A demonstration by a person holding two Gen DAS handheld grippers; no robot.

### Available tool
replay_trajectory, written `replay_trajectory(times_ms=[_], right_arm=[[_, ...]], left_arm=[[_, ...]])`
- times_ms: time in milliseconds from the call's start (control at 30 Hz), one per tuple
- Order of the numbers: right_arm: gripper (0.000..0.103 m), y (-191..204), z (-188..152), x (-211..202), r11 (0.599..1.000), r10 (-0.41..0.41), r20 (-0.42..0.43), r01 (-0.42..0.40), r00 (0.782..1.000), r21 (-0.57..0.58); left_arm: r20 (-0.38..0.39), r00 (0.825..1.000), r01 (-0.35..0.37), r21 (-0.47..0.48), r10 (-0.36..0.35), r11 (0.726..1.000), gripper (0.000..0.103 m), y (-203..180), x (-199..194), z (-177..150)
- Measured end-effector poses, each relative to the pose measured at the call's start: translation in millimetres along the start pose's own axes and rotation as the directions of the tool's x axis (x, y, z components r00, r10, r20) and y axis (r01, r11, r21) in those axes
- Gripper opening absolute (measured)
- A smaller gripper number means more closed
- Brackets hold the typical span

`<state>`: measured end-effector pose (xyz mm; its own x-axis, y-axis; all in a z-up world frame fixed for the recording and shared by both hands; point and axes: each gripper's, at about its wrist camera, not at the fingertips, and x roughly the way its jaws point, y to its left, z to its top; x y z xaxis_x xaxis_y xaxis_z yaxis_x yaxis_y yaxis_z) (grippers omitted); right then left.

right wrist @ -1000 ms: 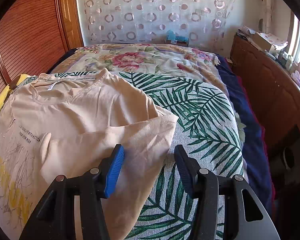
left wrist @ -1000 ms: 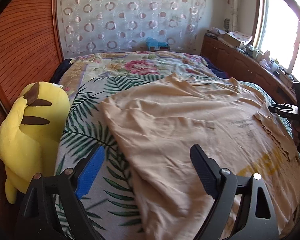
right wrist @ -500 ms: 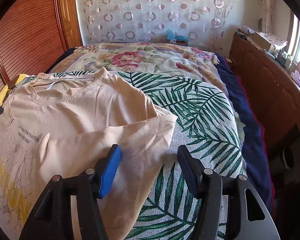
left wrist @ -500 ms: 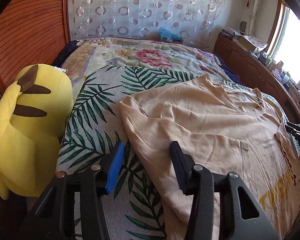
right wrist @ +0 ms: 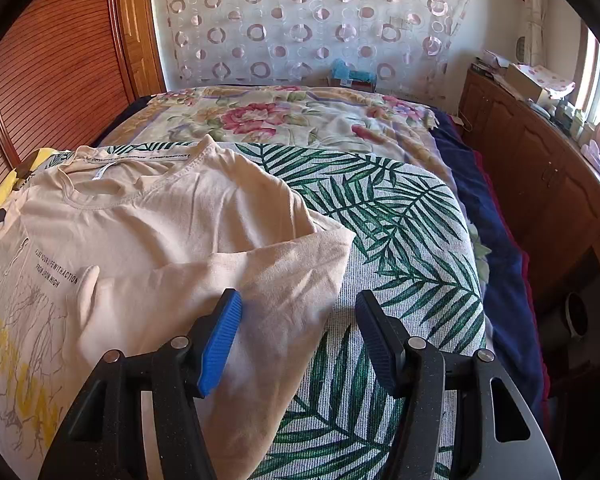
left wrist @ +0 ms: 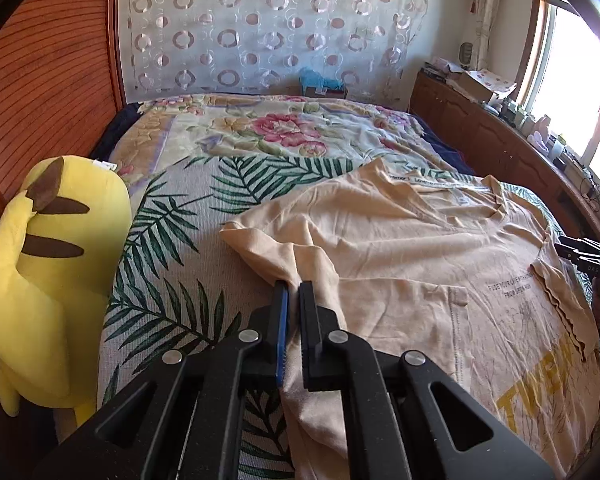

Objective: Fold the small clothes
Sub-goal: 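Lift the hem toward the collar with the left tool while the right tool grasps it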

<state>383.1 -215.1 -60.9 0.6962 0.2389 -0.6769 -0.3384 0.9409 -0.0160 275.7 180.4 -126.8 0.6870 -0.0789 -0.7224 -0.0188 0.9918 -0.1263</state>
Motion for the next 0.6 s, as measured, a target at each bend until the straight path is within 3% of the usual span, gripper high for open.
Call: replay_trajectory(times_ms=[233, 467, 600], right_arm=[[0.059, -2, 0, -2, 1.0, 0.017, 0.002, -0.017, 1.0, -0.007], [0.007, 12, -3, -8, 0.995, 0.079, 0.006, -0.078, 0.997, -0.068], [0.005, 10, -6, -17, 0.995, 0.084, 0.023, -0.082, 0.996, -0.057]], left_arm=[[0.052, 0.997, 0.051, 0.012, -0.051, 0.999, 0.006, -15, -21, -1], [0.078, 0.992, 0.092, 0.024, -0.094, 0.995, 0.005, -30, -37, -7], [0.099, 0.989, 0.108, 0.027, -0.11, 0.994, 0.005, -35, -52, -10]])
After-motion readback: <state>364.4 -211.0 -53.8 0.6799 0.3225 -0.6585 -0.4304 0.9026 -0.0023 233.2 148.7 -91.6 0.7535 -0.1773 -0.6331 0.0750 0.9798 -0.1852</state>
